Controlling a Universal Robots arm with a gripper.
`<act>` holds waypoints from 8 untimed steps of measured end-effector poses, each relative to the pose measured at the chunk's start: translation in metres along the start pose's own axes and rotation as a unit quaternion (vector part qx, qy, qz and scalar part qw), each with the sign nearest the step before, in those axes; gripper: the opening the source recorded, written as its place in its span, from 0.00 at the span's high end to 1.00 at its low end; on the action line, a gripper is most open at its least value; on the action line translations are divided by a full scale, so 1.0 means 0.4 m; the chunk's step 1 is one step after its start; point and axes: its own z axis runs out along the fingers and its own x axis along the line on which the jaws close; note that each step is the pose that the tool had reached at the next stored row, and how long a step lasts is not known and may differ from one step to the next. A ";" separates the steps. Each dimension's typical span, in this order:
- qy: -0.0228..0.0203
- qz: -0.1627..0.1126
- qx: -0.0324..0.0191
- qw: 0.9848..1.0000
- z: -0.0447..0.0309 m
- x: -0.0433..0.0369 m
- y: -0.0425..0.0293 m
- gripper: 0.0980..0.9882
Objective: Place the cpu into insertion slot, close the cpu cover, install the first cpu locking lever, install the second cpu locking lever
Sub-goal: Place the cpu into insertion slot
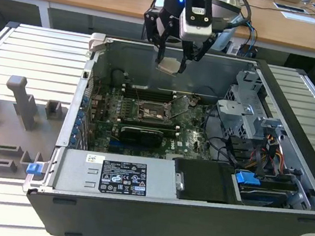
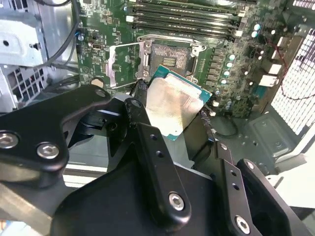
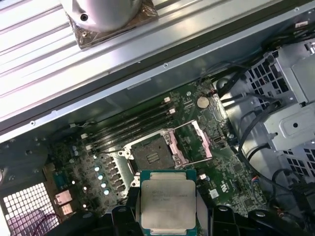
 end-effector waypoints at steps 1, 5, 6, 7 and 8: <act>0.000 0.005 0.000 1.000 0.000 0.000 0.000 0.50; -0.003 0.029 0.000 1.000 0.000 0.000 0.000 0.50; -0.003 0.034 -0.001 0.999 0.001 0.000 0.000 0.50; -0.004 0.043 -0.001 0.999 0.001 0.000 0.000 0.50; -0.004 0.050 -0.001 0.999 0.001 0.000 0.000 0.50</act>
